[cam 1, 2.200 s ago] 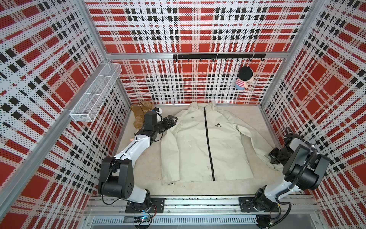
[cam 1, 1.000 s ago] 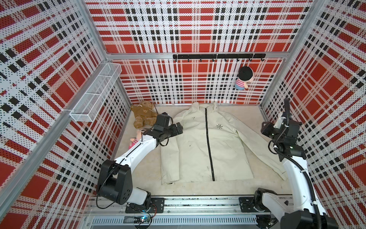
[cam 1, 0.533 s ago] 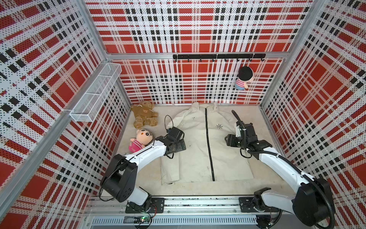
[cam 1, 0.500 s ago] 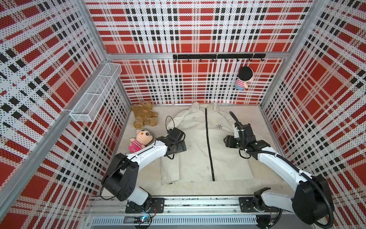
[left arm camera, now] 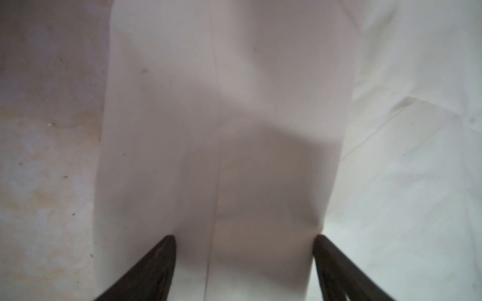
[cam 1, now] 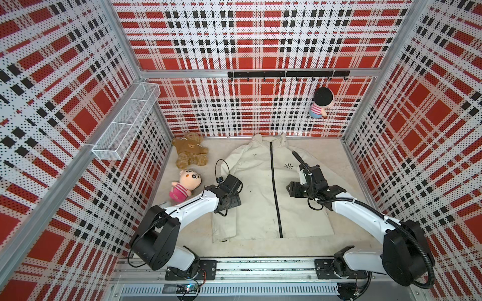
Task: Unzip the jacket
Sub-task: Flatten out the jacket at the center of the board.
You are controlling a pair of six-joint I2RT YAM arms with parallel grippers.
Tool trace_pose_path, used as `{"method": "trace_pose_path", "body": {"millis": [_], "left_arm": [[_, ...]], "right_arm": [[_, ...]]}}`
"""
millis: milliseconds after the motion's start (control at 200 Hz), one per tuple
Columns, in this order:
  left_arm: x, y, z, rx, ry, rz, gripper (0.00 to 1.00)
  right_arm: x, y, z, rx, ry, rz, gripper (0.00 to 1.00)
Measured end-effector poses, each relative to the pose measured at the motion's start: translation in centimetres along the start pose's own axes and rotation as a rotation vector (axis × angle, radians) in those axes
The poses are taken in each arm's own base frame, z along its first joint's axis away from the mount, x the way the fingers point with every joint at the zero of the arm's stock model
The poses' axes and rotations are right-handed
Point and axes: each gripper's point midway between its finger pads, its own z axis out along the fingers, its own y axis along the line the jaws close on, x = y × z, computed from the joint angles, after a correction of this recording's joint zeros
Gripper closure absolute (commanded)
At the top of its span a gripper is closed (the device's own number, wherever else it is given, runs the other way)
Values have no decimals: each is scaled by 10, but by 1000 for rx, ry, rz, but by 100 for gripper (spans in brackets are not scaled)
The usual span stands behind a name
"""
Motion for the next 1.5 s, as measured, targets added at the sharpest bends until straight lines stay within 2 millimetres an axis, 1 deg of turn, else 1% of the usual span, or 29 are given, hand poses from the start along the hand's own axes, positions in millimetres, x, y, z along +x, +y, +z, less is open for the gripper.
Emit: {"method": "trace_pose_path", "body": {"millis": [115,190,356,531,666,762,812,877,932,1022,1107,1167,1187,1238,1313,1363,1443,1473,1498], "left_arm": [[8,-4,-1,3,12,16,5],[13,-10,-4,13,14,34,3],[16,-18,-9,17,7,62,4],[25,-10,-7,-46,10,87,8],[34,-9,-10,-72,7,115,17],[39,-9,-10,-87,4,128,21],[41,-9,-10,-95,4,132,24],[43,-8,-9,-102,0,136,24],[43,-8,-10,-105,-8,138,27],[43,-7,-10,-114,-18,142,35],[43,-4,-9,-122,-25,142,45],[43,-2,-9,-124,-28,141,46],[43,-2,-10,-124,-29,141,47],[43,-1,-10,-121,-30,140,54],[43,0,-11,-114,-33,136,59],[43,1,-12,-109,-35,129,65],[41,2,-13,-100,-39,119,70],[40,2,-13,-93,-41,112,74],[40,3,-14,-87,-42,106,78]], "right_arm": [[6,6,6,-7,27,-18,36],[9,10,10,-9,41,-32,36],[12,18,12,-17,50,-52,37],[11,20,12,-18,44,-56,38],[10,19,13,-12,41,-54,43],[9,19,13,-10,36,-55,47],[9,19,13,-10,33,-55,47],[8,19,13,-10,31,-55,48],[9,19,13,-10,31,-55,48],[9,19,13,-10,30,-54,48],[12,17,14,-7,34,-50,48],[14,16,15,-6,36,-45,48],[15,15,16,-5,38,-42,49],[19,14,17,-2,43,-32,49],[28,9,20,5,57,-7,49],[37,4,23,14,72,20,50],[54,-4,26,32,104,60,50],[60,-7,27,40,118,78,48],[65,-9,28,47,129,90,43]]}}
